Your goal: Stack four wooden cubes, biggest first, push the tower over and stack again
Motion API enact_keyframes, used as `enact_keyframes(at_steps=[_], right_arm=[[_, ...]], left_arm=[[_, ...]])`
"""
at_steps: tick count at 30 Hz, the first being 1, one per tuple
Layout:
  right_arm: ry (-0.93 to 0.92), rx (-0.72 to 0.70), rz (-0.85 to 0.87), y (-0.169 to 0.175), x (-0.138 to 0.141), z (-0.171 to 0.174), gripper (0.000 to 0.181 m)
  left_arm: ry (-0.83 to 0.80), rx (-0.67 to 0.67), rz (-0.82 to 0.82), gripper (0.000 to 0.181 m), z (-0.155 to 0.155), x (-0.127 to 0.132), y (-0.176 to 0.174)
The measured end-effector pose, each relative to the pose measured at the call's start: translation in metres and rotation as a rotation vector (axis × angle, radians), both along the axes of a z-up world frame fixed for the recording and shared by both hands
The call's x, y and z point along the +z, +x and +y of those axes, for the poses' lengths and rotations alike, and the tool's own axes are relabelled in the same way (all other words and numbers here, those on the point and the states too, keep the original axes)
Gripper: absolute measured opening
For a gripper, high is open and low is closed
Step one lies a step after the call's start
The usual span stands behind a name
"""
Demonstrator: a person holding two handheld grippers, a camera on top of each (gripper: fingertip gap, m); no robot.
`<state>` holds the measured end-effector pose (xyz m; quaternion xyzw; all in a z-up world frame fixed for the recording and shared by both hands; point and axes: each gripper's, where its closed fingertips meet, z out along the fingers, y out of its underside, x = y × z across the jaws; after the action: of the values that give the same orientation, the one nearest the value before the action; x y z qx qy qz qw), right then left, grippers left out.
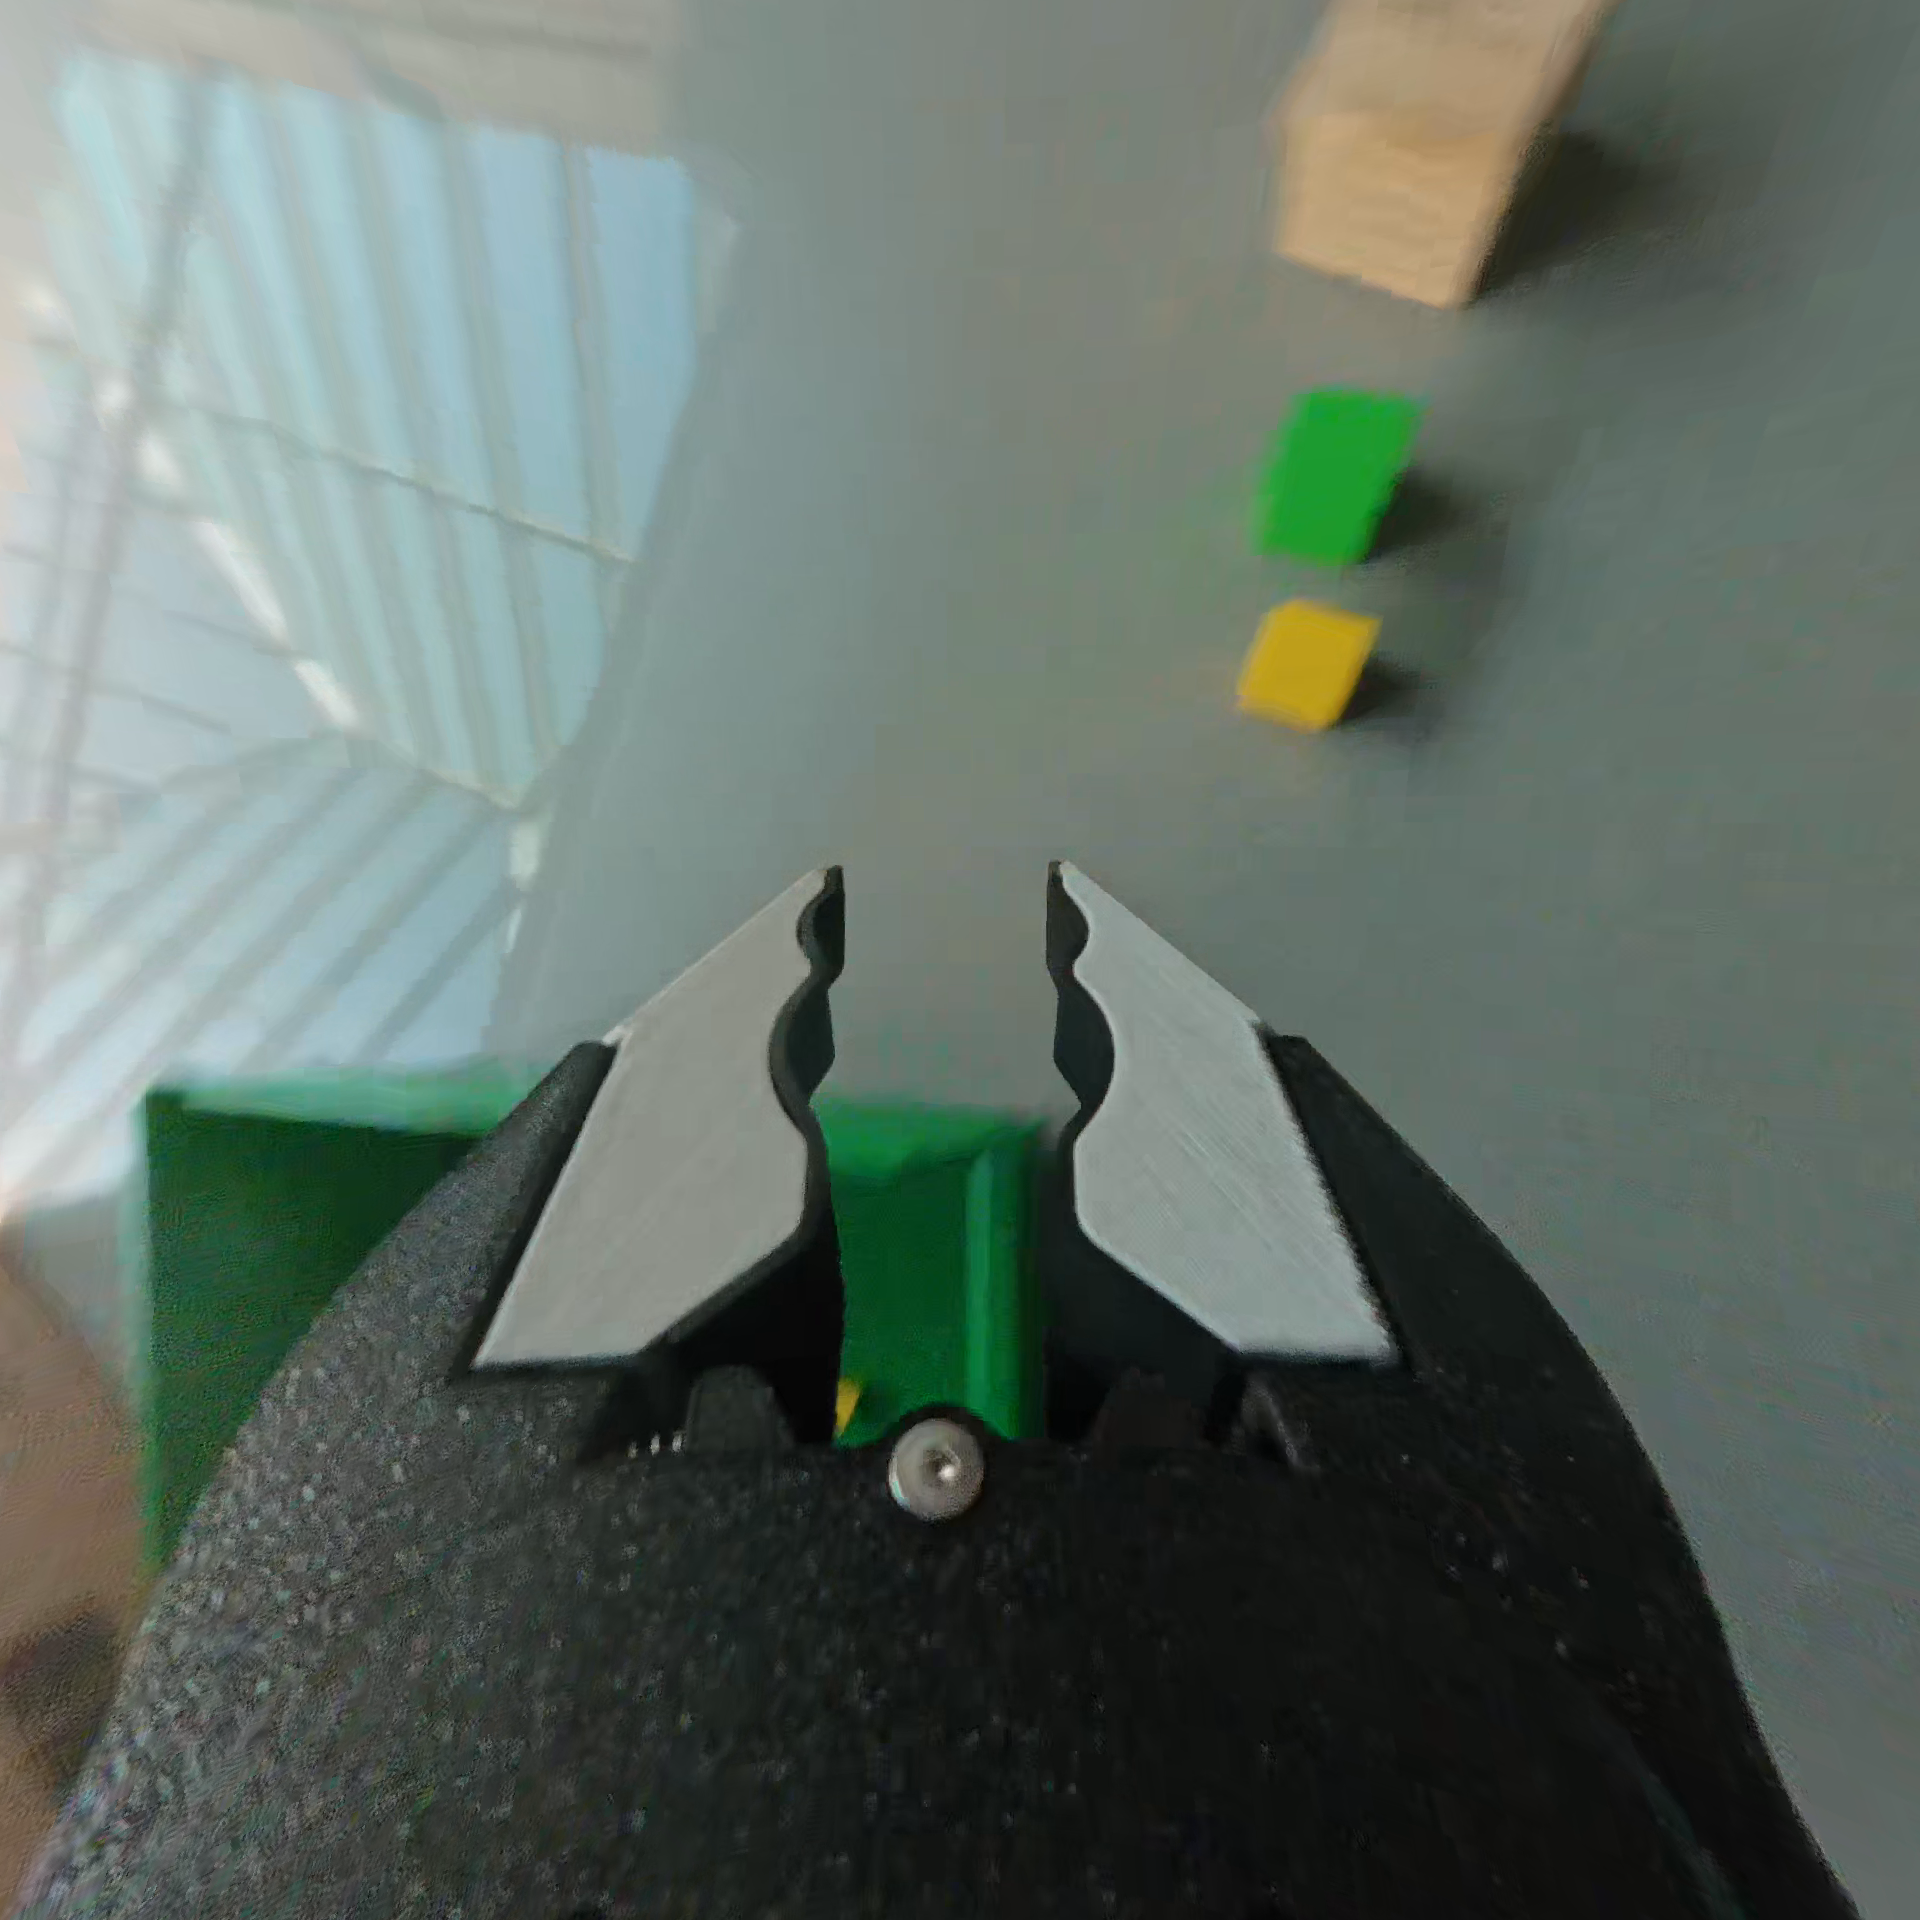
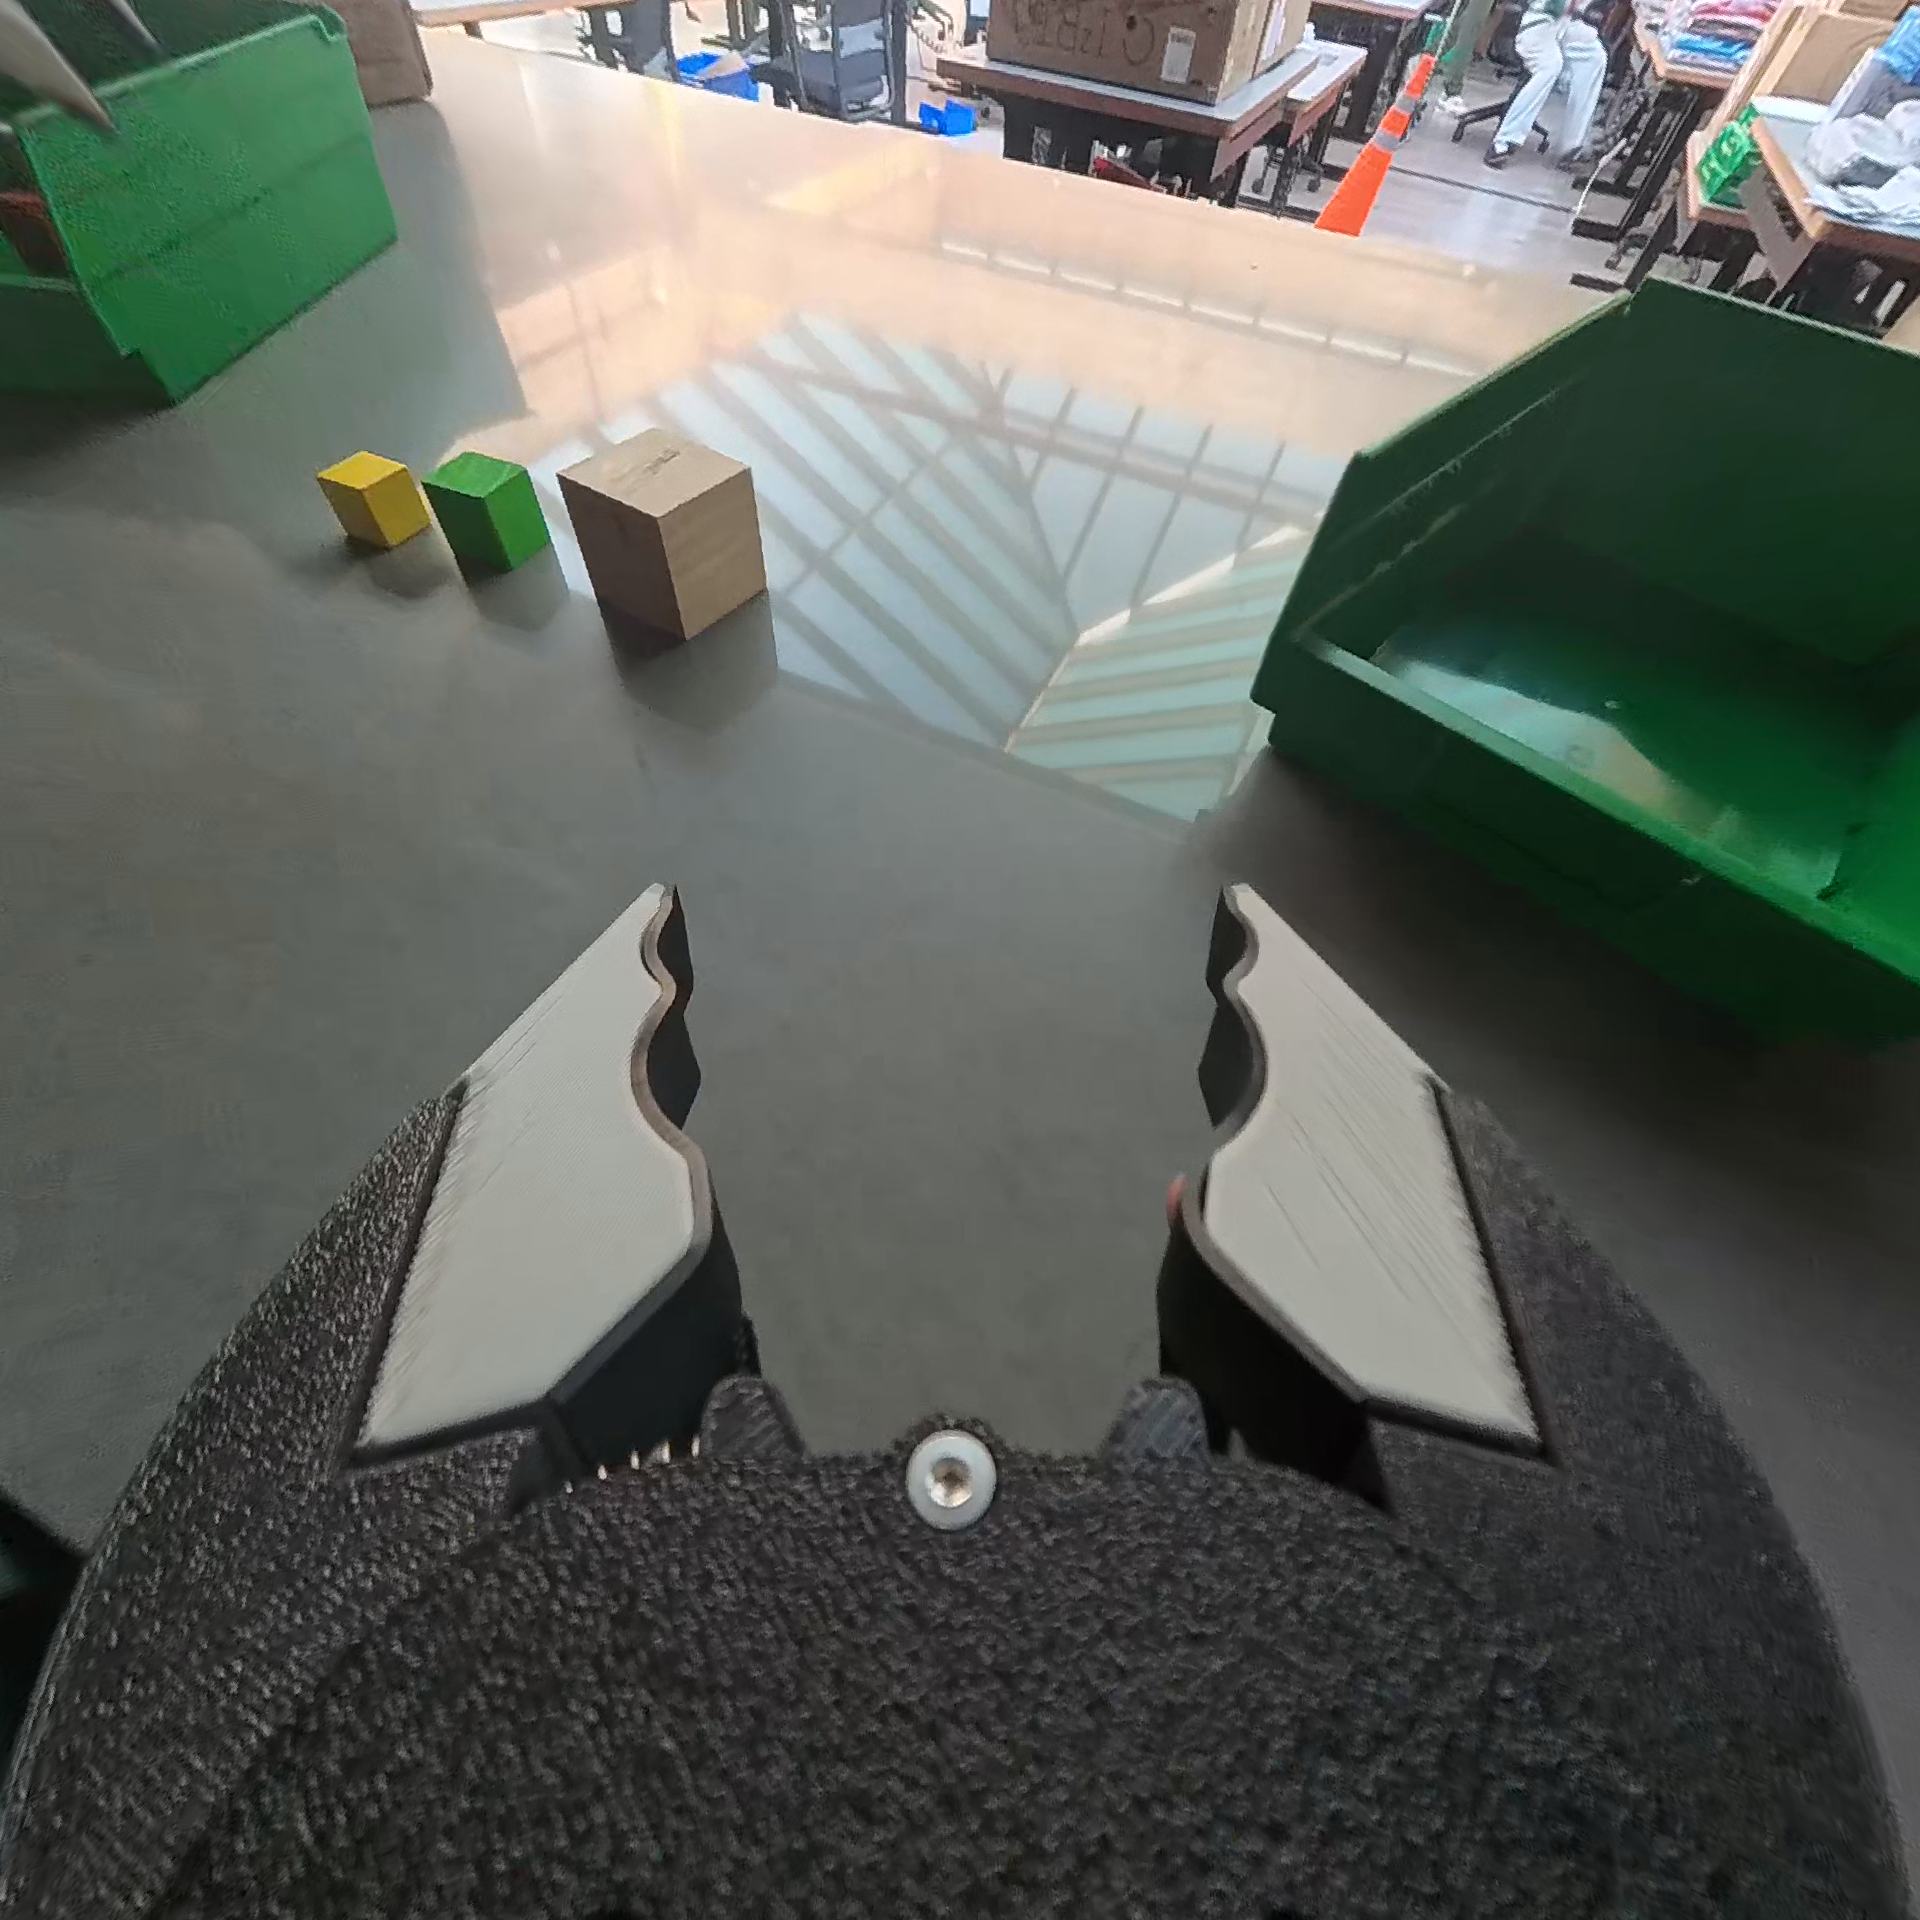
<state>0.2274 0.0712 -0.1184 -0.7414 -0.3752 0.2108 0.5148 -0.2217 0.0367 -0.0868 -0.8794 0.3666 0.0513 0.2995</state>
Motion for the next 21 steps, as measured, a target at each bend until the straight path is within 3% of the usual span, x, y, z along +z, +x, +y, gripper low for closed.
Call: enact_keyframes(at_steps=[1,3,7,12,21], right_arm=[[-0.003,-0.005,-0.002,0.002,-0.001,0.001,0.1],[-0.01,-0.01,-0.002,0.004,-0.004,0.004,0.1],[-0.001,0.014,-0.002,-0.007,-0.001,0.006,0.099],[-0.01,0.026,-0.014,-0.014,-0.003,0.004,0.099],[-0.006,-0.001,-0.025,-0.008,0.0,0.005,0.099]], left_arm=[[-0.011,0.064,0.003,0.041,-0.007,0.012,-0.033],[-0.117,0.126,0.046,0.045,-0.029,0.011,-0.092],[-0.379,0.141,0.067,0.04,-0.069,-0.044,-0.151],[-0.56,0.09,0.203,0.031,-0.094,-0.099,-0.175],[-0.644,0.068,0.273,0.009,-0.092,-0.119,-0.184]])
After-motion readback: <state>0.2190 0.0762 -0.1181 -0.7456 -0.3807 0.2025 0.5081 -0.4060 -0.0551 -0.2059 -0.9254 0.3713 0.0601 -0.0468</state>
